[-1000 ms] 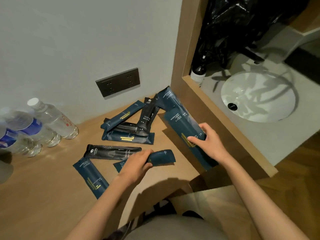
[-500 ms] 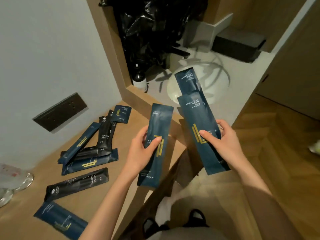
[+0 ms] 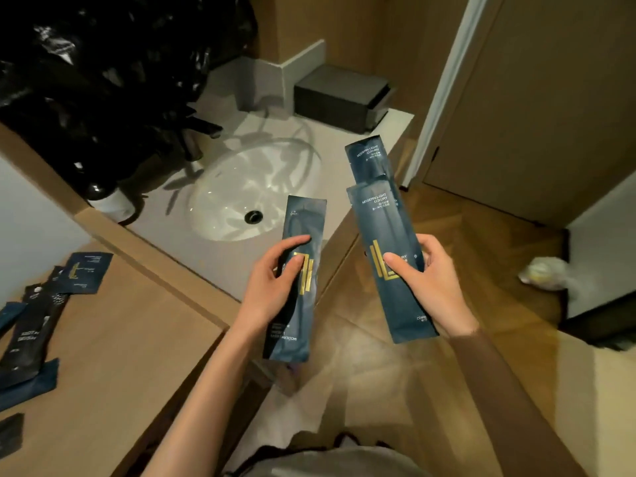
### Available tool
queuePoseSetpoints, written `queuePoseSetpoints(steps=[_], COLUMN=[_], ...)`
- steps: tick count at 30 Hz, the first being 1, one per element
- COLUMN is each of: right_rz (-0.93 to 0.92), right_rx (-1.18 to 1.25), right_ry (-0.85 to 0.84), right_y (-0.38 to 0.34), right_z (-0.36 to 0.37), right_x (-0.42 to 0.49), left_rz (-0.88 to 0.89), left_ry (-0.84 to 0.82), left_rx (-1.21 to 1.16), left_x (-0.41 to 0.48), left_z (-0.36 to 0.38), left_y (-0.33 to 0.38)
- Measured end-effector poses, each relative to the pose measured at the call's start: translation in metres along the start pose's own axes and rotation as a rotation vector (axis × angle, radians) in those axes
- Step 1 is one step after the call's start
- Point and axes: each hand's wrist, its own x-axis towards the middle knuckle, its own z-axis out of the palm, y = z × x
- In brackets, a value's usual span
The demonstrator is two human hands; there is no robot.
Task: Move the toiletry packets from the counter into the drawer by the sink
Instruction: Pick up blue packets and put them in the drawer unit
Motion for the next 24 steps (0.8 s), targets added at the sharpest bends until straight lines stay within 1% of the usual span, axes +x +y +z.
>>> queuePoseSetpoints(steps=[2,6,13,16,19,24], right_rz=[0.009,0.018,0.009,-0.004,0.017,0.022], right_rx=[0.013,0.002,0.018,-0.022,-0.017,-0.024], right_ry=[0.021,0.041,0.061,0.05,0.03,-0.036], right_y=[0.001,0.004,0.008,0.008,0.003,-0.01], right_z=[-0.03,-0.08,-0.137,-0.156,-0.174,-0.2], right_x=[0.02,0.065,0.171,0.233,0.297,0.39], left_rz=[-0.015,0.016,0.0,0.005,-0.031,-0.112], left_ry=[-0.039,-0.109,-0.146,-0.125,-0.094,0.017], left_rx=[0.014,0.065,-0.001,-0.014,-0.032,-0.102], left_x=[0.018,0.063,0.171,0.231,0.293,0.38], left_z=[0.033,0.087,0.169,0.202,0.229,0.254], left_y=[0.007,0.022,0.036,0.04,0.048,0.067])
